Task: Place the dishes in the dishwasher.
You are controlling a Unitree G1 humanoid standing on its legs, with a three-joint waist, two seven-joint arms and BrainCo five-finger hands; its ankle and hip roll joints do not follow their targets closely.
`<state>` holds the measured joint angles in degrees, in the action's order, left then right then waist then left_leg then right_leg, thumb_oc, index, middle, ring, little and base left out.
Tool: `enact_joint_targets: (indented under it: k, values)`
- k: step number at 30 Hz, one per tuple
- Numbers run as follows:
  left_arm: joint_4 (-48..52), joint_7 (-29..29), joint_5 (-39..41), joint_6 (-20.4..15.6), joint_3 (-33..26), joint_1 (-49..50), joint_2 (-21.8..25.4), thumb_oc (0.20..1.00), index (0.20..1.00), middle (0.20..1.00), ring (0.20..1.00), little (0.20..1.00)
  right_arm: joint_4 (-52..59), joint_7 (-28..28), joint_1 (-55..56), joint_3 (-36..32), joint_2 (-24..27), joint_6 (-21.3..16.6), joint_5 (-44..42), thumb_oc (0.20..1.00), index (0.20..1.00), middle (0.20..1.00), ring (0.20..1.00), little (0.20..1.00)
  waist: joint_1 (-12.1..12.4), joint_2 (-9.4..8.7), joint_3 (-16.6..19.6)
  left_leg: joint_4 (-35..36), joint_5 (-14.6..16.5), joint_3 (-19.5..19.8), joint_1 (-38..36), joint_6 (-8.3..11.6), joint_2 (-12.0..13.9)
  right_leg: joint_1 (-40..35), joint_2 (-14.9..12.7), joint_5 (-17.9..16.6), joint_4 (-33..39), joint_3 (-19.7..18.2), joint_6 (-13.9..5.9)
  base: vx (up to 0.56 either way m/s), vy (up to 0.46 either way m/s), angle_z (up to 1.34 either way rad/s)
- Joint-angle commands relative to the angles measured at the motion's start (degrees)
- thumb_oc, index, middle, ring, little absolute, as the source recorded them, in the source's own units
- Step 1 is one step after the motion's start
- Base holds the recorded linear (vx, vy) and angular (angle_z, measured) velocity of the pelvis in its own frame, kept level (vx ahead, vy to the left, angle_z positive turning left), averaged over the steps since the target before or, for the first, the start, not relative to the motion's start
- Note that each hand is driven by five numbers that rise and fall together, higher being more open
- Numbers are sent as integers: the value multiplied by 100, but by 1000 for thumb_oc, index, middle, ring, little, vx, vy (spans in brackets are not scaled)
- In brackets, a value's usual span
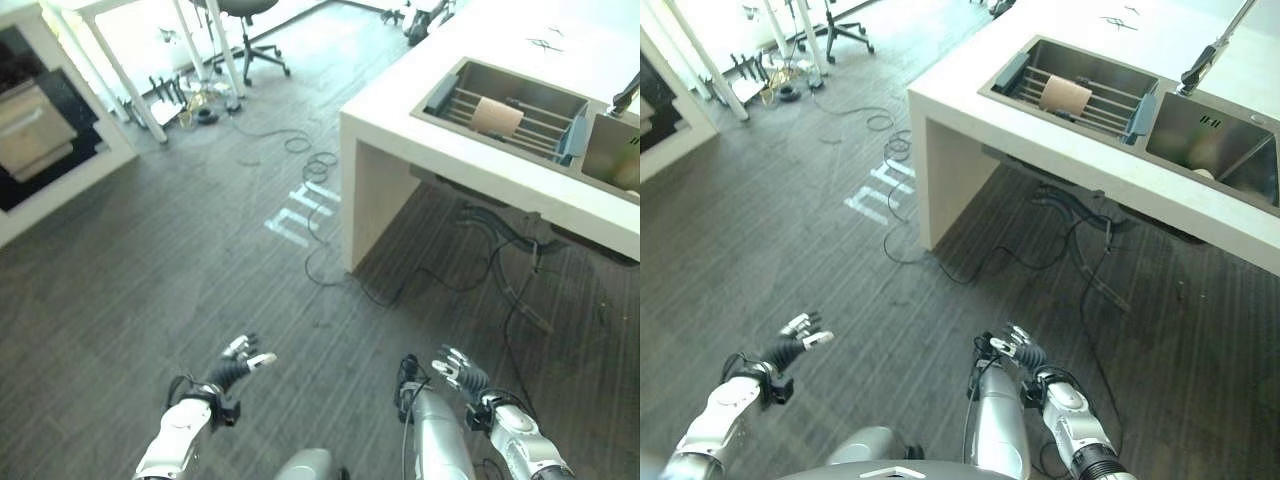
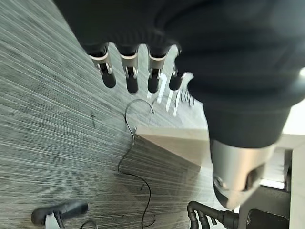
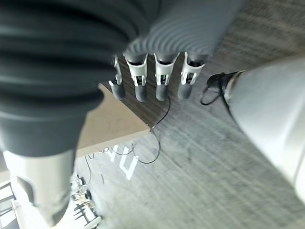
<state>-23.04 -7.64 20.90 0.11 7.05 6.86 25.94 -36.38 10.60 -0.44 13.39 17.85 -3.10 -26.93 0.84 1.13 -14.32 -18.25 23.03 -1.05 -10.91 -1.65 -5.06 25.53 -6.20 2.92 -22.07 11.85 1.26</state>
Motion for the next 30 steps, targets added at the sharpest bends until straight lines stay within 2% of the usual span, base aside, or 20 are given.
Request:
enact_joint_targets:
  k: [1, 2, 3, 4, 5, 6, 8, 9, 10, 11, 12, 13, 15, 18, 20, 23, 25, 27, 29, 30]
  values:
    - [426, 291, -175, -435, 19, 63, 141, 1000, 1000, 1000, 1000, 1000, 200, 230, -358, 61, 198, -179, 95, 1000, 1000, 1000, 1000, 1000, 126, -77, 290, 106, -909, 380, 803, -99, -95, -1161, -112, -311, 488, -213, -789, 517, -303, 0]
    - [387, 314, -147, -456, 44, 75, 114, 1000, 1000, 1000, 1000, 1000, 236, 259, -369, 108, 232, -151, 140, 1000, 1000, 1000, 1000, 1000, 129, -86, 301, 106, -1102, 352, 718, -28, -15, -1228, -75, -256, 488, -206, -717, 524, -313, -3]
    - [348, 321, -137, -478, 52, 70, 74, 1000, 1000, 1000, 1000, 1000, 268, 282, -385, 161, 271, -117, 174, 1000, 1000, 1000, 1000, 1000, 156, -107, 299, 106, -1519, 316, 628, 74, 52, -1310, -51, -182, 488, -192, -645, 452, -317, -33]
    - [354, 289, -135, -449, 22, 69, 23, 1000, 1000, 1000, 1000, 1000, 291, 274, -391, 205, 316, -107, 223, 1000, 1000, 1000, 1000, 1000, 219, -185, 230, -249, -2308, 205, 747, 242, 136, -1519, -46, -33, 488, -219, -524, 414, -311, -69]
    - [361, 253, -148, -414, 4, 64, 13, 1000, 1000, 1000, 1000, 1000, 270, 260, -395, 196, 336, -108, 258, 1000, 1000, 1000, 1000, 1000, 216, -216, 181, -832, -2434, 77, 1032, 275, 180, -1630, -22, 30, 488, -246, -454, 396, -338, -67]
    - [301, 191, -164, -409, -14, 48, 11, 1000, 1000, 1000, 1000, 1000, 273, 244, -376, 178, 381, -108, 280, 1000, 1000, 1000, 1000, 1000, 202, -244, 109, -1453, -2560, -116, 1483, 310, 331, -1795, 26, 109, 488, -235, -330, 276, -221, -45]
    - [161, 177, -200, -433, 22, 7, -31, 1000, 1000, 1000, 1000, 1000, 212, 202, -392, 195, 392, -140, 237, 1000, 1000, 1000, 1000, 1000, 256, -184, 43, -1429, -2433, -60, 1775, 228, 142, -1955, 158, 199, 488, -349, -320, 269, -97, -16]
    - [62, 241, -232, -506, 41, 34, -76, 1000, 1000, 1000, 1000, 1000, 139, 209, -429, 213, 369, -157, 246, 1000, 1000, 1000, 1000, 1000, 334, -157, 39, -1111, -2324, 48, 1763, 163, -83, -2008, 243, 245, 488, -486, -366, 272, 3, -38]
    - [6, 264, -263, -571, 36, 78, -108, 1000, 1000, 1000, 1000, 1000, 99, 181, -455, 211, 343, -147, 238, 1000, 1000, 1000, 1000, 1000, 387, -157, 57, -673, -2311, 92, 1746, 131, -175, -2002, 276, 271, 488, -544, -400, 288, 31, -77]
    - [-18, 264, -284, -629, 39, 141, -133, 1000, 1000, 1000, 1000, 1000, 72, 104, -465, 192, 318, -133, 235, 1000, 1000, 1000, 1000, 1000, 435, -136, 43, -135, -2413, 134, 1748, 148, -225, -2032, 327, 311, 488, -586, -416, 254, 77, -117]
    - [-23, 359, -250, -670, 78, 194, -152, 1000, 1000, 1000, 1000, 1000, 24, 59, -475, 186, 318, -147, 255, 1000, 1000, 1000, 1000, 1000, 488, -49, 22, 106, -2345, 370, 1923, 152, -314, -2071, 474, 342, 488, -689, -429, 262, 125, -111]
    - [-31, 447, -242, -722, 106, 250, -198, 1000, 1000, 1000, 1000, 1000, -185, 19, -498, 197, 315, -302, 231, 1000, 1000, 1000, 1000, 1000, 599, 88, 19, 106, -2373, 639, 2372, 254, -390, -2122, 647, 394, 488, -784, -426, 192, 115, -88]
    - [-39, 503, -197, -790, 99, 262, -215, 1000, 1000, 1000, 1000, 1000, -375, -30, -496, 137, 309, -444, 129, 1000, 1000, 1000, 1000, 1000, 687, 150, 9, 106, -2453, 687, 2644, 311, -472, -2190, 728, 439, 488, -788, -428, 135, 80, -68]
    - [-156, 495, -274, -847, 58, 239, -196, 1000, 1000, 1000, 1000, 1000, -517, -31, -474, 78, 297, -548, 141, 1000, 1000, 1000, 1000, 1000, 690, 154, 49, 106, -2291, 591, 2652, 227, -454, -2188, 728, 467, 488, -719, -434, 89, 75, -88]
    - [-876, 686, -413, -1197, 158, 181, -263, 1000, 1000, 1000, 1000, 1000, -703, -25, -376, 55, 221, -606, 109, 1000, 1000, 1000, 1000, 1000, 623, 137, 130, 106, -2070, 644, 2573, 65, -453, -2236, 740, 551, 488, -581, -412, 124, 110, -2]
    - [-1327, 766, -523, -1398, 193, 101, -361, 1000, 1000, 1000, 1000, 1000, -937, -115, -326, 19, 121, -574, 72, 1000, 1000, 1000, 1000, 1000, 597, 117, 201, 106, -1935, 715, 2494, -31, -512, -2282, 737, 603, 488, -510, -402, 65, 54, -4]
    - [-1624, 819, -558, -1516, 251, 63, -421, 1000, 1000, 1000, 1000, 1000, -1366, -111, -413, -29, 44, -660, -16, 1000, 1000, 1000, 1000, 1000, 652, 122, 243, 106, -1863, 758, 2415, -95, -516, -2321, 712, 587, 488, -324, -411, 44, 26, 4]
    - [-1897, 836, -616, -1605, 265, 55, -485, 1000, 1000, 1000, 1000, 1000, -1746, -100, -567, -93, -42, -746, -36, 1000, 1000, 1000, 1000, 1000, 752, 175, 251, 106, -1806, 753, 2325, -157, -434, -2453, 660, 478, 488, -5, -456, 40, 16, 0]
    - [-2172, 905, -636, -1669, 303, 63, -543, 1000, 1000, 1000, 1000, 1000, -1935, -114, -662, -157, -100, -782, 13, 1000, 1000, 1000, 1000, 1000, 814, 218, 239, 106, -1740, 769, 2250, -251, -368, -2531, 568, 211, 406, 164, -553, 37, -16, -28]
    - [-2369, 922, -570, -1739, 299, 88, -571, 1000, 1000, 1000, 1000, 1000, -1978, -151, -679, -177, -130, -813, 73, 1000, 1000, 1000, 1000, 1000, 848, 206, 213, 106, -1703, 768, 2194, -306, -348, -2490, 386, 146, 264, 220, -617, 28, -88, -35]
